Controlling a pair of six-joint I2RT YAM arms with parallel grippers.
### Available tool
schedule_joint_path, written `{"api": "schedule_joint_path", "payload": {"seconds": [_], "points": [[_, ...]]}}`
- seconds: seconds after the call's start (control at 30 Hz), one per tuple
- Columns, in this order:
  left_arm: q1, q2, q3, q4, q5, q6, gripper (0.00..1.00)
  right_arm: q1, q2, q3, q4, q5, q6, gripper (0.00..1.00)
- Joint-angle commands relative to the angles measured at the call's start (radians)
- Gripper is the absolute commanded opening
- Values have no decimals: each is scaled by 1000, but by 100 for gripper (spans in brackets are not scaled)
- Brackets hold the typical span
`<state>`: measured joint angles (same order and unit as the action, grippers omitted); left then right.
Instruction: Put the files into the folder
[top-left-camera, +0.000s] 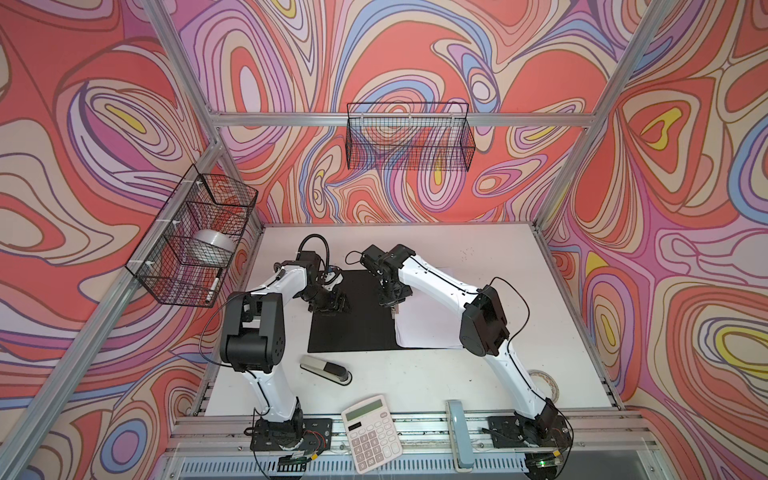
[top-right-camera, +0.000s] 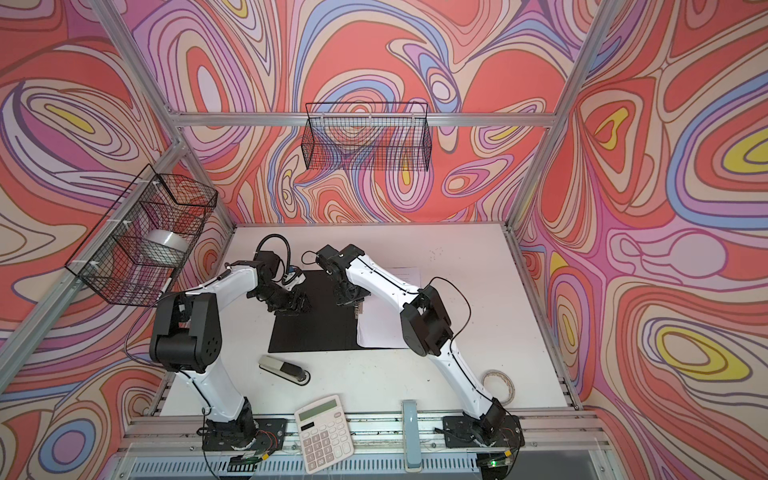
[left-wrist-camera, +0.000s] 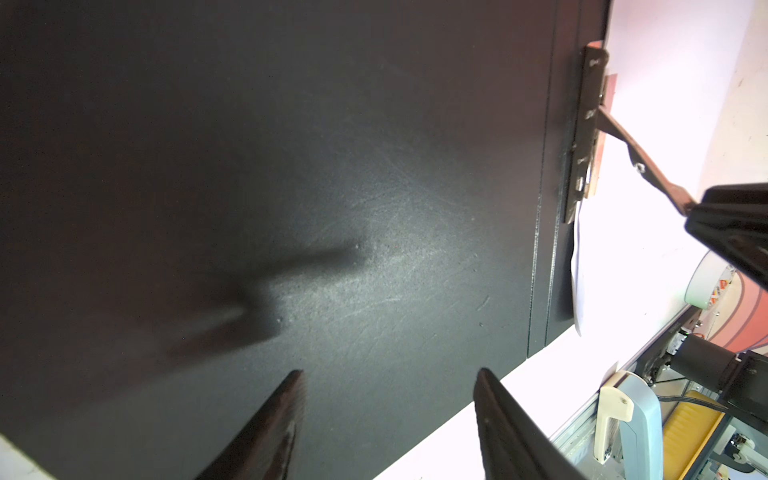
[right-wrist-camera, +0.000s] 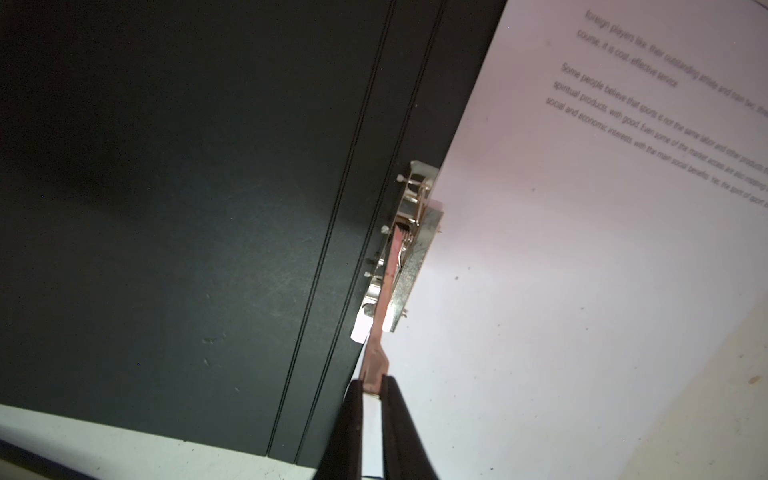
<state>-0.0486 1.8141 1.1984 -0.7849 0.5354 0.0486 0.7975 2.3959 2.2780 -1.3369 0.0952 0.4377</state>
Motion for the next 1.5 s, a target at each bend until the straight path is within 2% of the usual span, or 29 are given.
{"api": "schedule_joint_path", "payload": {"seconds": [0.0,1.1,1.47], "points": [[12,20,-10,-10,18,10,65,-5,-4,-25,-15,9,-7,10],[52,30,-21,-11,42,19,64,-6,17,-156,34,-29,-11,7],[53,52,-21,19,24,1,64,-18,8,-126,18,-32,-23,7]]}}
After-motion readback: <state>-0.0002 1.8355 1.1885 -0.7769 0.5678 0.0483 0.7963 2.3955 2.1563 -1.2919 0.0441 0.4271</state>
